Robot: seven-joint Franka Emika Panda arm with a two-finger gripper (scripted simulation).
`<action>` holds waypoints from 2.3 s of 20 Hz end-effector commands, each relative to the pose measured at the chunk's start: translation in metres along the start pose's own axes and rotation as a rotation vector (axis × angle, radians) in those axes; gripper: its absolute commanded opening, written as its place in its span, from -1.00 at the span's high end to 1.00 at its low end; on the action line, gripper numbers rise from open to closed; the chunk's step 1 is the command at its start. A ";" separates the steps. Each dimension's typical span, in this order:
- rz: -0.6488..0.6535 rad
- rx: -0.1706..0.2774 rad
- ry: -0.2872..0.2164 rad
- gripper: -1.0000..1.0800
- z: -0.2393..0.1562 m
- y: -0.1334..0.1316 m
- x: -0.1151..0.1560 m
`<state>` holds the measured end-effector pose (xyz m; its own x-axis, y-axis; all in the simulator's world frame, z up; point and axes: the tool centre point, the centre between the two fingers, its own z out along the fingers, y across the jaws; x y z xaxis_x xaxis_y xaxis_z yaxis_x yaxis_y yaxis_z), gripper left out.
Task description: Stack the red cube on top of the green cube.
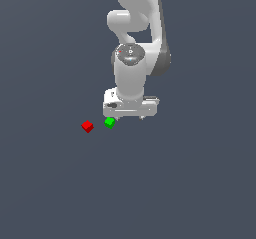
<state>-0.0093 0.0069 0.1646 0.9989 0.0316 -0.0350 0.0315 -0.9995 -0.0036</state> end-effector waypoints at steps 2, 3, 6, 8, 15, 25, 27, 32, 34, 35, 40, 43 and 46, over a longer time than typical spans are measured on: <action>0.002 0.000 0.000 -0.92 0.000 0.001 0.000; 0.008 0.000 0.000 -0.92 0.001 0.002 0.000; 0.048 0.000 0.002 -0.92 0.006 0.016 0.002; 0.095 0.000 0.005 -0.92 0.013 0.031 0.002; 0.383 0.002 0.019 -0.92 0.051 0.125 -0.008; 0.687 0.007 0.034 -0.92 0.093 0.214 -0.049; 0.703 0.008 0.035 -0.92 0.095 0.218 -0.052; 0.700 0.007 0.033 -0.92 0.096 0.218 -0.052; 0.701 0.008 0.034 -0.92 0.100 0.218 -0.052; 0.701 0.008 0.034 -0.92 0.103 0.218 -0.052; 0.704 0.008 0.034 -0.92 0.127 0.218 -0.052; 0.705 0.009 0.034 -0.92 0.139 0.218 -0.052; 0.705 0.009 0.034 -0.92 0.145 0.218 -0.051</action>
<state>-0.0593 -0.2126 0.0237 0.7816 -0.6238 -0.0016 -0.6238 -0.7816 0.0008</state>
